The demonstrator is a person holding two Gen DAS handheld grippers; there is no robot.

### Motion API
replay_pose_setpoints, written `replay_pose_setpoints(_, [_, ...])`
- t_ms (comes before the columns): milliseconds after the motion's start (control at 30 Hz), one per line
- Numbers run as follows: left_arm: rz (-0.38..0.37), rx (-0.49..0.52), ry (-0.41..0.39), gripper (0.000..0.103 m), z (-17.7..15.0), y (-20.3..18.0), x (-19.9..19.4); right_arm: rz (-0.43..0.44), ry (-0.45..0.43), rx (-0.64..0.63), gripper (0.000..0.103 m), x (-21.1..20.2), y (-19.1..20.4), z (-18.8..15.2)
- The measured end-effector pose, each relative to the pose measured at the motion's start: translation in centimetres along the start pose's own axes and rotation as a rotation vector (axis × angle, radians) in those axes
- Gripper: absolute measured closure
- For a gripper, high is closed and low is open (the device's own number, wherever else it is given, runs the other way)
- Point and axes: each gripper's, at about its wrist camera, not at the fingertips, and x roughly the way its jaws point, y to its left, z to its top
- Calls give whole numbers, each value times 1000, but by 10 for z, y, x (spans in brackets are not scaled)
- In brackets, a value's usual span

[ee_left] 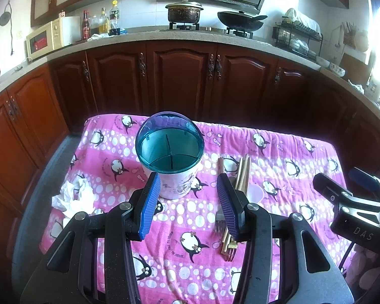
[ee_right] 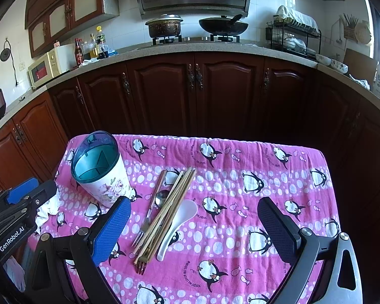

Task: Organize utensils
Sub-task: 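Move the left tool toward the wooden chopsticks beside the utensil holder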

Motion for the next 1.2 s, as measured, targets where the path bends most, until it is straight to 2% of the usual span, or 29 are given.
replay_pose_setpoints(467, [-1,-5,11,57,-1,2,4,-4,15,0,3,5,-3,-2])
replay_pose_setpoints(733, [-13,-6,25,57,-1,3,10,-26,33,-6,3,15,-18,-2])
replay_pose_setpoints(1200, [-46,64,74,57,0,-20,35,-15,89,10,3,42,-30,-7])
